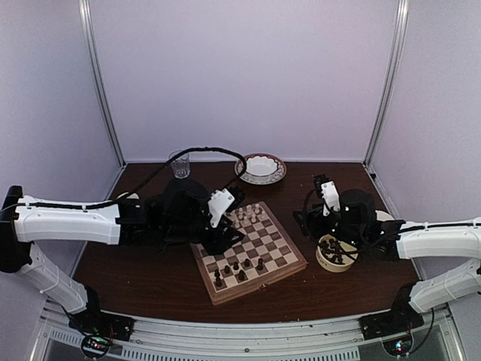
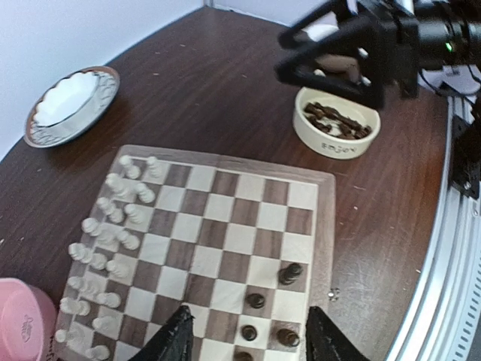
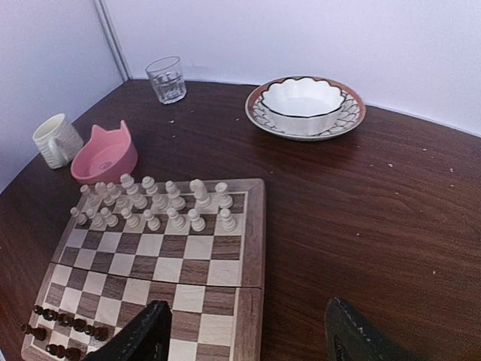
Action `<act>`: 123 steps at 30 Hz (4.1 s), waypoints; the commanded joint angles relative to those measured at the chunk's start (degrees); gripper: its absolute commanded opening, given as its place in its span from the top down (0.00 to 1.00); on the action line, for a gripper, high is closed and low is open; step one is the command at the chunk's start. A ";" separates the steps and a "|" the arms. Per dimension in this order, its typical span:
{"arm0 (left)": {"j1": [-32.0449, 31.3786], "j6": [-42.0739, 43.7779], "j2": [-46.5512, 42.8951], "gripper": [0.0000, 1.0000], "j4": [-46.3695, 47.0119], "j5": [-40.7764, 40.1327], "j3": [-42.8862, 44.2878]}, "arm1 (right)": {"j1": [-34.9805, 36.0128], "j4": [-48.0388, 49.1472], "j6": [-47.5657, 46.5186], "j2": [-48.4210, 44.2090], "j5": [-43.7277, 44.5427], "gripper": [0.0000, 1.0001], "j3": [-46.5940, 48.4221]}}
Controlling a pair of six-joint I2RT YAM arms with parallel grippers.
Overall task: Set up the chess pieces on the board
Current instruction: Place the king at e8, then pick up the chess pile from the storage box, then pass from the right arm to the left
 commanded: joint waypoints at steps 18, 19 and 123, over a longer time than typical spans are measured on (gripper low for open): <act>10.22 -13.00 -16.74 0.10 15.49 -18.67 -21.11 | 0.98 -29.65 3.10 5.21 11.72 0.01 18.81; 10.22 -12.99 -16.66 0.07 15.37 -18.71 -21.10 | 0.98 -29.73 3.26 5.24 12.13 0.00 18.67; 10.01 -9.45 -13.17 0.19 23.75 15.02 -19.88 | -3.76 -16.04 8.71 -17.74 -16.97 0.86 1.06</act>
